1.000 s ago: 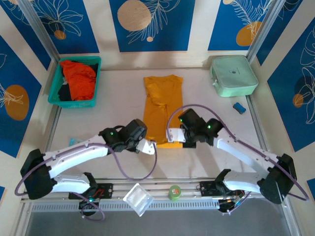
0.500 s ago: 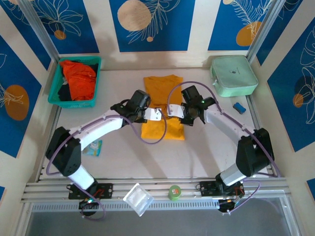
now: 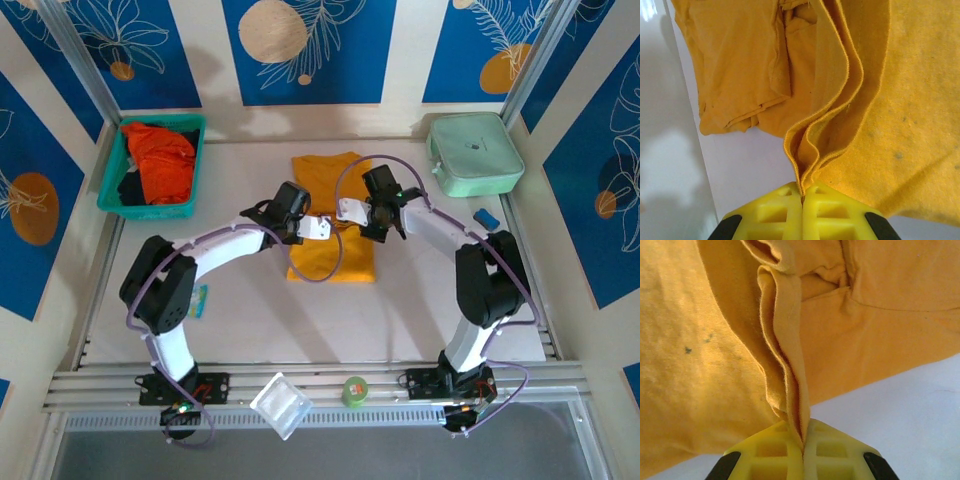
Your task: Fold and stack the t-shirts
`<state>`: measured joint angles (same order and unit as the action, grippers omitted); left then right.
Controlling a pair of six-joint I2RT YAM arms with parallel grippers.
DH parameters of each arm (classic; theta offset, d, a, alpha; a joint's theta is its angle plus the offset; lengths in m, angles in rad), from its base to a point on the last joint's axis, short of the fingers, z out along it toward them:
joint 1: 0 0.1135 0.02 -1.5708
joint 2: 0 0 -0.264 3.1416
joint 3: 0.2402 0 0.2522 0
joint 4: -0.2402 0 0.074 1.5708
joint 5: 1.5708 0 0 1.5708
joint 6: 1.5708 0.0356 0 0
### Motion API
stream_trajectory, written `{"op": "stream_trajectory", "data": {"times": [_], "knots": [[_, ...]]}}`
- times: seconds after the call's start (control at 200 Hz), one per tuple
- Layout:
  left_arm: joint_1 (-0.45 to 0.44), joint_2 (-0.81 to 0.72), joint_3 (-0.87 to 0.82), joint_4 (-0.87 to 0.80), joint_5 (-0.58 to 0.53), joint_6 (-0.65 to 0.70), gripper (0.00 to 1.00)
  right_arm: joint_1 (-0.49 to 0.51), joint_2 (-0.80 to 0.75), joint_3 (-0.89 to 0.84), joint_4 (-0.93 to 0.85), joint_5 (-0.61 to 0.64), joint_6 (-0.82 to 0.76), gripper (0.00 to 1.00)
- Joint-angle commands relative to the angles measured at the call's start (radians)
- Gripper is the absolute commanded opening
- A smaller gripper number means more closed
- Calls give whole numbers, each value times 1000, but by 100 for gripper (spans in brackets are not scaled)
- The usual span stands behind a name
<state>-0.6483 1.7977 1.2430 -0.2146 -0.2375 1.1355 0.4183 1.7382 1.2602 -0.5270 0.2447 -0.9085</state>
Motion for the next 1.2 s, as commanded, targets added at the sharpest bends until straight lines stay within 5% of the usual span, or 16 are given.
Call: {"op": "stream_trajectory", "data": {"times": [0.0, 0.265, 0.345, 0.45, 0.585, 0.81, 0.926, 1.061, 1.196], "knots": [[18, 30, 5, 49, 13, 20, 0, -3, 24, 27, 26, 11, 42, 0], [35, 62, -13, 81, -1, 15, 0, 2, 118, 52, 61, 54, 106, 0], [41, 77, -20, 115, -16, 3, 23, -1, 155, 93, 54, 89, 187, 8], [52, 102, -6, 154, -48, -47, 42, -7, 186, 139, 58, 105, 304, 22], [64, 116, 8, 245, -134, -104, 52, -12, 182, 143, 126, 106, 367, 35], [81, 47, -39, 387, -199, -123, 67, -33, 114, 156, 143, 80, 383, 38], [88, -75, -142, 453, -99, -116, 71, -38, -1, 42, 214, 22, 266, 38], [101, -278, -314, 480, 156, -48, 83, -38, -174, -149, 211, -139, -17, 41], [99, -481, -434, 305, 385, 127, 86, -39, -312, -260, 76, -227, -219, 44]]}}
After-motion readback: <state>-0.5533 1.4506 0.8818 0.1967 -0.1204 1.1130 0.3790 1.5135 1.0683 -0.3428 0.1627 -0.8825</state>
